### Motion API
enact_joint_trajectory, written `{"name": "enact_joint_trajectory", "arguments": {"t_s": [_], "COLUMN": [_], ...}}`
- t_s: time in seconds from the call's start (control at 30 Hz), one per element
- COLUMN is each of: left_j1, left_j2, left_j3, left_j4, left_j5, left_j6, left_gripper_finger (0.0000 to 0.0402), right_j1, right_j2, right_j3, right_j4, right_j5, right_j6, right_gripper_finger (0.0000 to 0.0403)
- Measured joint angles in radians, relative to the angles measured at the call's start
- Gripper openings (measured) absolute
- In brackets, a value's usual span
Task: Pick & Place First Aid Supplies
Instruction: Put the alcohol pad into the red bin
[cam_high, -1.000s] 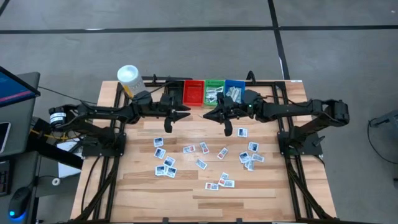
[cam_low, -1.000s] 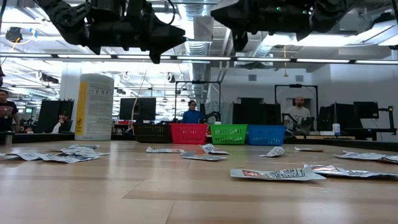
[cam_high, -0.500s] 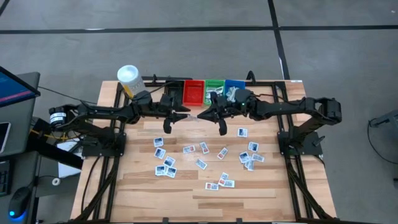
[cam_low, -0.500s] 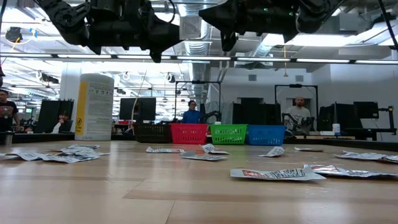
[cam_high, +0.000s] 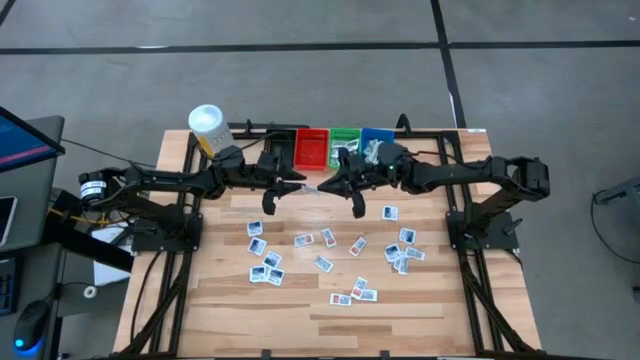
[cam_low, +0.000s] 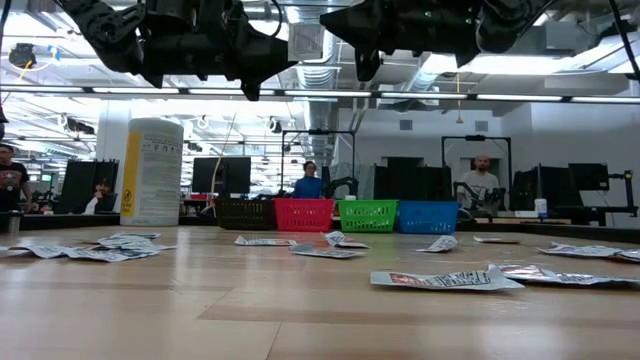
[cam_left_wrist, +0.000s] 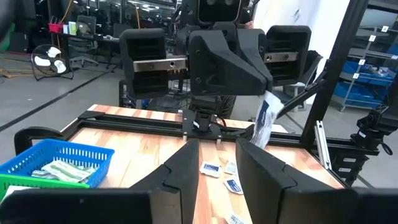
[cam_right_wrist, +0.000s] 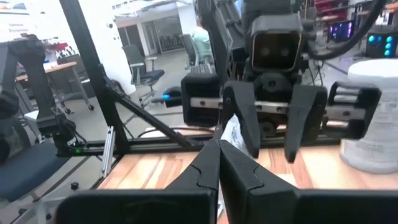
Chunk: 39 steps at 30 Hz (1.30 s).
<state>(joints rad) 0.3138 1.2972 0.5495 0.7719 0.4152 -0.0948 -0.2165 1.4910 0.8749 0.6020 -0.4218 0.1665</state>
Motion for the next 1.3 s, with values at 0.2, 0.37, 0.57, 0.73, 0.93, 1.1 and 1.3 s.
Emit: {"name": "enact_joint_trajectory", "arguments": {"t_s": [0.2, 0.37, 0.57, 0.73, 0.93, 1.1, 1.3], "left_j1": [0.000, 0.000, 0.000, 0.000, 0.015, 0.026, 0.023], "left_j2": [0.000, 0.000, 0.000, 0.000, 0.001, 0.000, 0.000], "left_j3": [0.000, 0.000, 0.000, 0.000, -0.007, -0.007, -0.008], "left_j4": [0.000, 0.000, -0.001, -0.001, -0.009, -0.045, -0.107], "left_j5": [-0.001, -0.003, -0.003, -0.003, -0.001, 0.004, 0.030], "left_j6": [0.000, 0.000, 0.000, 0.000, 0.000, 0.008, 0.017], "left_gripper_finger": [0.0106, 0.0106, 0.0106, 0.0106, 0.0106, 0.0106, 0.0109], "right_j1": [0.000, 0.000, -0.003, -0.001, 0.000, 0.000, 0.000], "right_j2": [0.000, 0.000, -0.001, -0.001, -0.001, -0.001, -0.001], "right_j3": [0.000, -0.001, -0.001, -0.001, -0.001, -0.001, -0.001], "right_j4": [-0.087, -0.109, -0.083, -0.083, -0.083, -0.085, -0.085], "right_j5": [0.000, 0.000, 0.000, 0.000, 0.000, -0.016, -0.025], "right_j6": [0.000, -0.004, -0.015, -0.016, -0.016, -0.016, -0.016], "right_gripper_finger": [0.0000, 0.0000, 0.0000, 0.0000, 0.0000, 0.0000, 0.0000]}}
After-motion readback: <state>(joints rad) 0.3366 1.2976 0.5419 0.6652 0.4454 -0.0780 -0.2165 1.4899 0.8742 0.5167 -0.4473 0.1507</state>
